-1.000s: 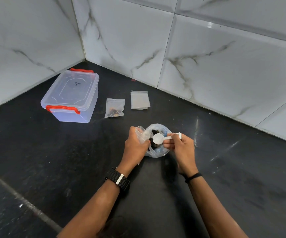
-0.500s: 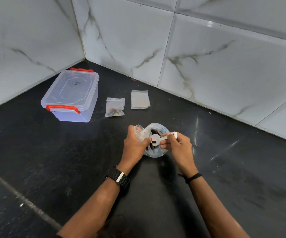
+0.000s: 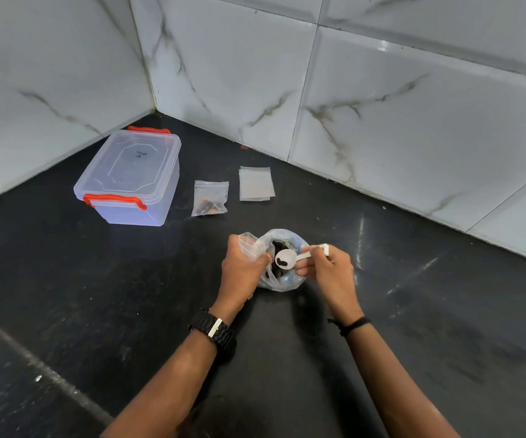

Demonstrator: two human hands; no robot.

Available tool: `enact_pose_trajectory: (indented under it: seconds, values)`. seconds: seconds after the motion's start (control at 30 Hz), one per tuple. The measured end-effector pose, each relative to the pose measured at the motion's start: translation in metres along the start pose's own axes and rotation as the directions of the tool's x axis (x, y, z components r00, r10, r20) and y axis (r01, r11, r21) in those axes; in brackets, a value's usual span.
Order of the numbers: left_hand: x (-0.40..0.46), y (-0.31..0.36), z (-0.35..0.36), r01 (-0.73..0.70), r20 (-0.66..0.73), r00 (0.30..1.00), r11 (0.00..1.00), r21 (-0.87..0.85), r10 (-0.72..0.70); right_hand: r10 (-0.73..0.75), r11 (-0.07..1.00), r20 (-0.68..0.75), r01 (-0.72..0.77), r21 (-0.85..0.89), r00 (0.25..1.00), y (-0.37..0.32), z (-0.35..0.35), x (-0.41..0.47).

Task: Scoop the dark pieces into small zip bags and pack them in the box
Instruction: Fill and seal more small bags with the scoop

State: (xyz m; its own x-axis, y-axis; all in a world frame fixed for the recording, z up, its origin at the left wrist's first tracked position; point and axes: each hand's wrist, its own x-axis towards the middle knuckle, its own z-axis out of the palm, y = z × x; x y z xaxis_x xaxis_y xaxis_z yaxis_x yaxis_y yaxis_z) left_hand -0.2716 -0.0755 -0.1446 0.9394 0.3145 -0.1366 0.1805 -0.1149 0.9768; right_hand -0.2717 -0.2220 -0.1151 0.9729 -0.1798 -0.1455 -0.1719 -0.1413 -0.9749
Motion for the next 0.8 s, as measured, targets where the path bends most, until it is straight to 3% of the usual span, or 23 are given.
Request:
enact_pose_trajectory:
  seconds: [0.1, 0.2, 0.33, 0.47, 0.53, 0.6, 0.67, 0.73, 0.8]
  values:
    - [-0.001, 0.000, -0.002, -0.041, 0.009, 0.999, 0.997, 0.059, 0.041, 0.130, 0.967, 0.006, -0.129, 0.220, 0.991, 0.001, -0.003, 0.001]
    - [-0.003, 0.000, -0.007, -0.133, -0.005, 0.991, 0.984, 0.122, 0.134, 0.129, 0.955, 0.032, -0.133, 0.266, 0.991, -0.005, -0.009, -0.002]
    - [-0.007, 0.001, -0.015, -0.254, -0.038, 0.962, 0.935, 0.249, 0.271, 0.007, 0.973, 0.020, -0.011, 0.230, 1.000, -0.022, -0.016, -0.008]
    - [-0.011, 0.005, -0.017, -0.319, -0.024, 0.941, 0.906, 0.278, 0.339, -0.230, 0.959, 0.037, 0.221, 0.179, 0.972, -0.048, -0.010, -0.021]
    - [-0.012, 0.007, -0.016, -0.331, -0.036, 0.936, 0.909, 0.255, 0.351, -0.391, 0.919, 0.059, 0.385, 0.091, 0.919, -0.056, -0.003, -0.030]
    - [-0.012, 0.009, -0.016, -0.323, -0.044, 0.939, 0.922, 0.214, 0.340, -0.521, 0.836, 0.170, 0.541, -0.097, 0.836, -0.056, 0.003, -0.038]
    - [-0.012, 0.012, -0.017, -0.312, -0.056, 0.944, 0.936, 0.161, 0.324, -0.611, 0.646, 0.331, 0.694, -0.317, 0.719, -0.053, 0.007, -0.043]
    - [-0.012, 0.015, -0.017, -0.324, -0.063, 0.939, 0.933, 0.154, 0.337, -0.671, 0.501, 0.406, 0.783, -0.370, 0.621, -0.047, 0.009, -0.044]
    - [-0.013, 0.018, -0.018, -0.336, -0.064, 0.935, 0.928, 0.161, 0.350, -0.690, 0.458, 0.429, 0.811, -0.365, 0.583, -0.045, 0.008, -0.044]
